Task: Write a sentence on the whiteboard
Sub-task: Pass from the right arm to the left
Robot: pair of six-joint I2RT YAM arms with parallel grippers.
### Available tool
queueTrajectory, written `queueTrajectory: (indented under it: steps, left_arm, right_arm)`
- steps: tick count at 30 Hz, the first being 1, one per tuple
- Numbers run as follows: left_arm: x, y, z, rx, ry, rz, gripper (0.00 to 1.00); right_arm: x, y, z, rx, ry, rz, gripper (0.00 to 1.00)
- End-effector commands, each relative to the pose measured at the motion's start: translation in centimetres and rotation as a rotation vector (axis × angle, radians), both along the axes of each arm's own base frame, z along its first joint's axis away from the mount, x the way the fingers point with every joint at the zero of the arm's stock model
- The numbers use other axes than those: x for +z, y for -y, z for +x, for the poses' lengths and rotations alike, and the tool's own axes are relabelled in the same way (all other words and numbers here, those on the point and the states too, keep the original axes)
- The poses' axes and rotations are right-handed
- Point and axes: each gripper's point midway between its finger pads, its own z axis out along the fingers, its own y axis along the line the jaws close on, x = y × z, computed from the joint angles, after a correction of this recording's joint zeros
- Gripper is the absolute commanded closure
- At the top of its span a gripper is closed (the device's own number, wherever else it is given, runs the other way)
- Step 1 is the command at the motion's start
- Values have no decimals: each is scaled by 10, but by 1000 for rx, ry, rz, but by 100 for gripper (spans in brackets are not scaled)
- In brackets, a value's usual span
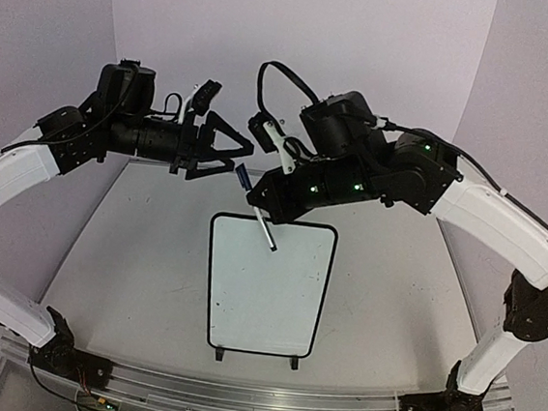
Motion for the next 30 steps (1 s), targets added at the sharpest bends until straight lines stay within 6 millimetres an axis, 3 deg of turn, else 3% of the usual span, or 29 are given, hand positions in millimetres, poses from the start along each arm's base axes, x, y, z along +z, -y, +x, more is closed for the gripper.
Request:
queueTrajectory:
  steps: [1,9,19,22,27,30]
  left_arm:
    - [22,10,-1,-12,45,-59,19]
    - [7,9,-1,0,12,-28,46]
    - [-12,18,3,-14,-34,13,57]
    - [-17,21,4,-16,-44,27,66]
    - [-17,22,4,-19,-43,29,92]
    - [-14,20,4,2,-41,17,100]
  right_arm:
    - [22,-1,6,-27,50,33,100]
    - [22,4,10,-57,63,27,100]
    - [20,-1,7,-30,52,33,100]
    - [21,-2,6,-26,53,37,100]
    - [22,0,7,-31,55,38,100]
    - [26,5,9,-65,61,53,100]
